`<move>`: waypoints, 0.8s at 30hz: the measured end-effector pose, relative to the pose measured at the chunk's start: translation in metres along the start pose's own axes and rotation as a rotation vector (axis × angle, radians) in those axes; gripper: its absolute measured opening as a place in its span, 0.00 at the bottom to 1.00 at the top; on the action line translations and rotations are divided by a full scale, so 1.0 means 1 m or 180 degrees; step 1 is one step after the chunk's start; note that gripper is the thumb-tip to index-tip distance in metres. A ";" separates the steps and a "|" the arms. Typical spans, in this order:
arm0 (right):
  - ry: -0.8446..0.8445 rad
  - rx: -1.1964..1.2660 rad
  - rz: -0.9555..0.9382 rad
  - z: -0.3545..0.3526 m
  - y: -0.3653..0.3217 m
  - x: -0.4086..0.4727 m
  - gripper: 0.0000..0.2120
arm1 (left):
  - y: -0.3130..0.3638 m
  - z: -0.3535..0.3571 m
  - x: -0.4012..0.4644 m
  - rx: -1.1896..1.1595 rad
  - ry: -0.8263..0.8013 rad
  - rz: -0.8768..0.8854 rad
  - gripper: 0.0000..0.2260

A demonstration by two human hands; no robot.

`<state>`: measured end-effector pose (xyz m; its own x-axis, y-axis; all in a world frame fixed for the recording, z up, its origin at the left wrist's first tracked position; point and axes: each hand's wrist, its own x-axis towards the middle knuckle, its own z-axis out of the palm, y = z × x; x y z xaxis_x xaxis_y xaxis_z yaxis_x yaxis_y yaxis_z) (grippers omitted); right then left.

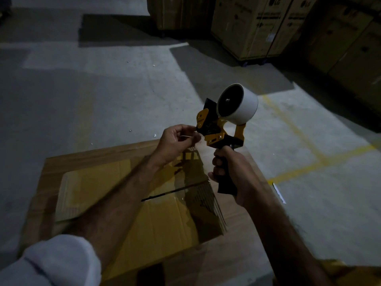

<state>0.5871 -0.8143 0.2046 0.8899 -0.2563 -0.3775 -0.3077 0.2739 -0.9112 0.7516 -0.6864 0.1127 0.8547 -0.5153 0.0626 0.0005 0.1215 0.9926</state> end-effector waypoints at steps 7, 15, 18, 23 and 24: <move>0.0009 0.0002 0.0019 0.005 0.004 0.001 0.05 | -0.008 0.006 0.001 0.0453 0.0591 0.0040 0.08; 0.0023 -0.0395 -0.0096 0.005 0.003 0.001 0.07 | -0.007 0.006 -0.003 0.1191 0.0621 0.0533 0.08; 0.0024 -0.0511 -0.0195 0.007 0.005 -0.001 0.09 | -0.003 0.003 -0.001 0.1444 0.0529 0.0632 0.11; 0.0067 -0.0576 -0.0235 0.008 0.007 -0.002 0.09 | 0.007 -0.001 0.003 0.2010 0.0118 0.0713 0.16; 0.0054 -0.0597 -0.0238 0.008 0.008 -0.003 0.09 | 0.008 -0.003 0.004 0.2136 0.0048 0.0747 0.17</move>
<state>0.5850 -0.8039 0.1994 0.9073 -0.2856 -0.3088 -0.2996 0.0764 -0.9510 0.7568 -0.6852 0.1209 0.8002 -0.5271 0.2861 -0.5001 -0.3233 0.8033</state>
